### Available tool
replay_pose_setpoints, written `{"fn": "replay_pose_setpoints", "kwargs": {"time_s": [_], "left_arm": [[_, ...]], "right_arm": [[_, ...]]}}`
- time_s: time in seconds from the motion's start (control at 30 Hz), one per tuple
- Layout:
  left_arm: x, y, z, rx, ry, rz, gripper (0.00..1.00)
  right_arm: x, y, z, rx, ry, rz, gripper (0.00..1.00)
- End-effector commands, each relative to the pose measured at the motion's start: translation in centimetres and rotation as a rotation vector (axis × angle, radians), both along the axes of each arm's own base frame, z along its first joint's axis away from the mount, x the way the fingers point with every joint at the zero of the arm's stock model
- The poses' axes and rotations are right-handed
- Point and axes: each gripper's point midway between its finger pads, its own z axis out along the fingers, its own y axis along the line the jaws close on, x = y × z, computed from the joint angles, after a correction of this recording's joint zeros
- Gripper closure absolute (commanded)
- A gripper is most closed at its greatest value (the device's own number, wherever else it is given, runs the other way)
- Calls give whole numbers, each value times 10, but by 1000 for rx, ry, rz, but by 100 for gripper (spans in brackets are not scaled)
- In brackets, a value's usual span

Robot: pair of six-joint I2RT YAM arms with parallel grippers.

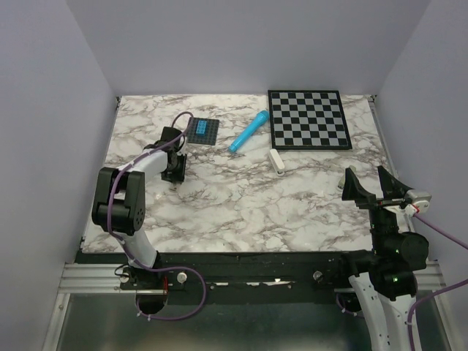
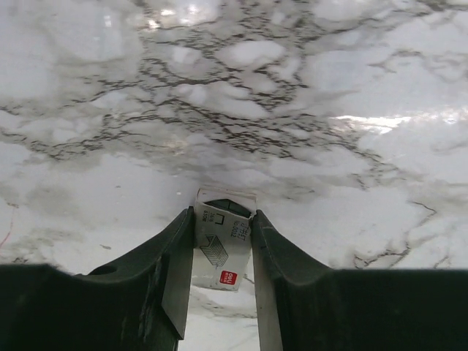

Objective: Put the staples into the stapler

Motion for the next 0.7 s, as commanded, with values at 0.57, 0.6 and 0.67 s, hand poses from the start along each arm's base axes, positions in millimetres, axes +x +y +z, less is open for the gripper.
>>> {"fn": "replay_pose_setpoints", "kwargs": {"time_s": [0.57, 0.6, 0.67], "left_arm": [[-84, -260, -6, -49, 47, -974, 60], [-90, -266, -6, -54, 49, -1011, 60], [-106, -283, -5, -75, 54, -1115, 60]], "right_arm": [[-8, 4, 4, 1, 41, 30, 0], [-8, 5, 4, 1, 50, 36, 0], [-6, 7, 1, -5, 89, 47, 0]]}}
